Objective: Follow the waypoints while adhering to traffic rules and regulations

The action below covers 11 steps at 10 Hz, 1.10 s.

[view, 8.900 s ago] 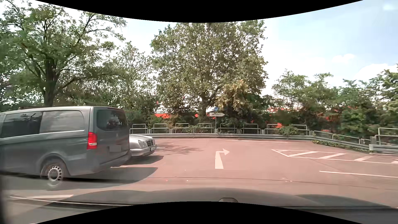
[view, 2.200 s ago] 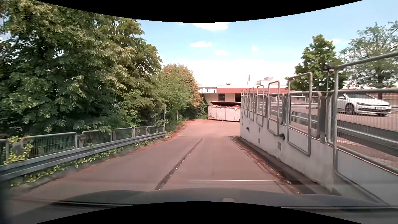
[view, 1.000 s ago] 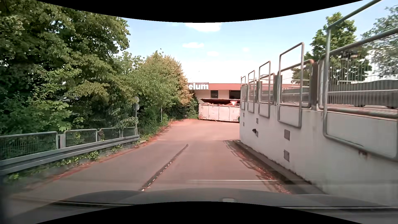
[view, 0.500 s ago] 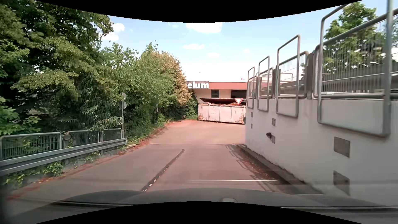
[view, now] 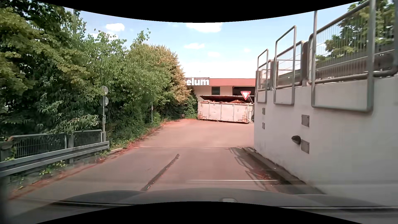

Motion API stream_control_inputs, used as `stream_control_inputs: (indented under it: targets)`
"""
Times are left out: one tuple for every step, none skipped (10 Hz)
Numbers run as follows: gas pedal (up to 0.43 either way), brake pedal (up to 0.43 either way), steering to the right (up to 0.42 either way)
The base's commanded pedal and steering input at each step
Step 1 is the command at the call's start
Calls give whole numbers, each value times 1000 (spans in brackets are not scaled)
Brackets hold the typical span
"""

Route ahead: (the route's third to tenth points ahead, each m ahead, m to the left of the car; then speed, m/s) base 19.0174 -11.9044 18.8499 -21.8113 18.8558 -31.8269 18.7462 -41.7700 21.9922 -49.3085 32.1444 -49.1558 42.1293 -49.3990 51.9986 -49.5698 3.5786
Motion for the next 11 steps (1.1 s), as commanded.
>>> stream_control_inputs:
  targets:
    - [0, 244, -10]
    - [0, 244, -10]
    - [0, 244, -11]
    - [0, 244, -13]
    - [0, 244, -13]
    - [0, 250, -13]
    - [0, 256, -13]
    - [0, 256, -13]
    - [0, 262, -11]
    - [0, 268, -10]
    - [0, 262, -10]
